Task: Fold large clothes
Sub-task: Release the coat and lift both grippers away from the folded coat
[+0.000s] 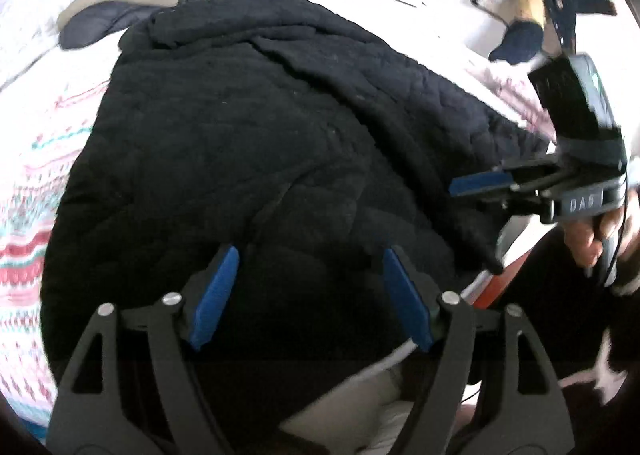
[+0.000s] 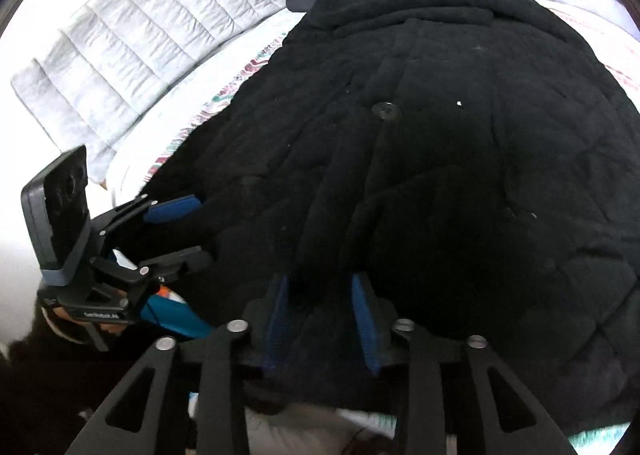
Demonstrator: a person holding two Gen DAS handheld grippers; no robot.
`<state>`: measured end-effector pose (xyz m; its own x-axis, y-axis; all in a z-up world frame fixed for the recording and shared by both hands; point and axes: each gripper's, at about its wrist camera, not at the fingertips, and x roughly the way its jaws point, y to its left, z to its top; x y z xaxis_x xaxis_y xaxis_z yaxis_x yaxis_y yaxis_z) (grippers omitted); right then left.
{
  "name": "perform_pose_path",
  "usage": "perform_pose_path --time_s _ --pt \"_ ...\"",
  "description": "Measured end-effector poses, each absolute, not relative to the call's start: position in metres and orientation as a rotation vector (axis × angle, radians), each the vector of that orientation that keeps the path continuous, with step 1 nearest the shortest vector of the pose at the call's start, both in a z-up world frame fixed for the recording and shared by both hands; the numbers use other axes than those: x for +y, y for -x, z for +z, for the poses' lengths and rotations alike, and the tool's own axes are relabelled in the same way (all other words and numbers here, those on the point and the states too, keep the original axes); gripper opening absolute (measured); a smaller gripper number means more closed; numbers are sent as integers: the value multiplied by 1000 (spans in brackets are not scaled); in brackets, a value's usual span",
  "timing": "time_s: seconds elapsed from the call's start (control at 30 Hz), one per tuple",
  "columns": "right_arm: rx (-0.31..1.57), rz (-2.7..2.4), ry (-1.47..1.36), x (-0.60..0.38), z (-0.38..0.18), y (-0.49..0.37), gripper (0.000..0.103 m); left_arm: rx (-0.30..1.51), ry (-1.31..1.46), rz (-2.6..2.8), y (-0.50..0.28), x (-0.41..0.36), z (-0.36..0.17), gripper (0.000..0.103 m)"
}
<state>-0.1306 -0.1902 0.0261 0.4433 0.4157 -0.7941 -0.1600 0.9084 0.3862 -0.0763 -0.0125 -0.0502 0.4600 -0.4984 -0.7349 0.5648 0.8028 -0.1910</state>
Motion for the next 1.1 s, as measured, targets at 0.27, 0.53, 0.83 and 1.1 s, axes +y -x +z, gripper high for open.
perform_pose_path --time_s 0.27,0.53,0.83,1.1 --pt "950 167 -302 -243 54 149 75 965 199 -596 57 48 -25 93" --pt "875 -31 -376 -330 87 166 80 937 323 -423 33 139 -13 94" --pt "904 -141 -544 -439 45 187 80 1109 483 -515 2 156 -74 93" --pt "971 -26 -688 -449 -7 193 82 1155 490 -734 20 122 -85 90"
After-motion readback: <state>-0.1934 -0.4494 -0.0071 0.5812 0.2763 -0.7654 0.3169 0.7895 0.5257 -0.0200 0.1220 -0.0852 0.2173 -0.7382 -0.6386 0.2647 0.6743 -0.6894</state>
